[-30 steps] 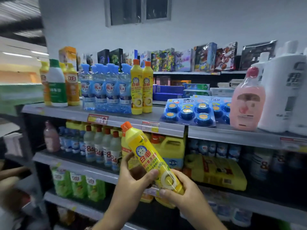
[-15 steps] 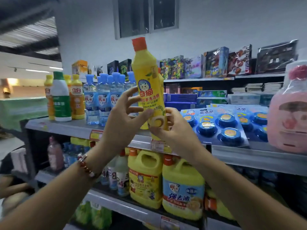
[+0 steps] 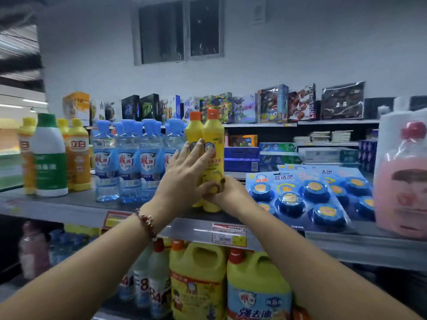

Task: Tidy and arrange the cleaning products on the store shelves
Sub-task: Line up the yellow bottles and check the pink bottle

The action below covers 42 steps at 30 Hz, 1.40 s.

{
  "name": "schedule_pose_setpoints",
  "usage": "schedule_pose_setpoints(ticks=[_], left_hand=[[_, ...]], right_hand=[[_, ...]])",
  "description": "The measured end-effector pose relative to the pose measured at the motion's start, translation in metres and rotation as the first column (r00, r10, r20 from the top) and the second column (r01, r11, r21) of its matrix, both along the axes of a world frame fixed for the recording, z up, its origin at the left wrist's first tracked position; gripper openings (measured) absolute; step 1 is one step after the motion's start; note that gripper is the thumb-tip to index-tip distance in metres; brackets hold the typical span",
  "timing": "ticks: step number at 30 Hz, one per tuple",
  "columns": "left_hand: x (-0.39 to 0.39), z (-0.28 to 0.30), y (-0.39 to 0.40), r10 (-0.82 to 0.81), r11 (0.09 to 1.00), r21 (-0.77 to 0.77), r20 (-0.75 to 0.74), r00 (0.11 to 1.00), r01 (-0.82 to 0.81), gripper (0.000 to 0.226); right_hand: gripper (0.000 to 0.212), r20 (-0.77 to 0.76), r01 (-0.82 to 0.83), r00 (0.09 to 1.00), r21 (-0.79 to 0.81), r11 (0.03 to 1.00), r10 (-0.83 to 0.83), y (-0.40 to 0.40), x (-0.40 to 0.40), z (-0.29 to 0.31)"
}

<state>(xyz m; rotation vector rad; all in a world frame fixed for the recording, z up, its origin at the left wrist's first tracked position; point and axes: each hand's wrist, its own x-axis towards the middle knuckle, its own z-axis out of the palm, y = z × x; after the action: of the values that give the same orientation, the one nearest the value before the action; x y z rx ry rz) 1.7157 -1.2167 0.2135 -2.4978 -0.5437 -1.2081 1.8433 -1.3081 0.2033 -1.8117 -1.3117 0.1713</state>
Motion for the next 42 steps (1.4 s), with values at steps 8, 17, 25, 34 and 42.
schedule_pose_setpoints(ticks=[8, 17, 25, 34, 42], left_hand=[[0.002, -0.007, 0.008, -0.001, 0.999, 0.041, -0.057, 0.998, 0.003, 0.078], [-0.023, -0.017, -0.015, -0.067, 0.997, 0.035, -0.115, 0.991, 0.072, 0.075], [0.019, 0.016, -0.098, -0.277, 0.950, 0.071, -0.248, 0.928, 0.303, 0.078], [0.132, 0.040, -0.199, -0.347, 0.926, 0.014, -0.357, 0.867, 0.376, 0.079], [0.192, 0.014, -0.229, -0.407, 0.905, -0.234, -0.227, 0.885, 0.356, 0.073]], right_hand=[[0.038, 0.039, 0.114, 0.993, -0.013, 0.993, -0.114, -0.002, -0.015, 0.002], [0.078, 0.614, 0.330, 0.761, -0.087, 0.940, -0.211, -0.086, -0.019, 0.027], [0.074, 0.829, 0.543, 0.474, -0.009, 0.840, -0.297, -0.203, 0.030, 0.053], [0.056, 0.710, 0.676, 0.480, 0.074, 0.733, -0.515, -0.292, 0.098, 0.114], [0.039, 0.627, 0.547, 0.646, 0.016, 0.837, -0.435, -0.290, 0.156, 0.118]])
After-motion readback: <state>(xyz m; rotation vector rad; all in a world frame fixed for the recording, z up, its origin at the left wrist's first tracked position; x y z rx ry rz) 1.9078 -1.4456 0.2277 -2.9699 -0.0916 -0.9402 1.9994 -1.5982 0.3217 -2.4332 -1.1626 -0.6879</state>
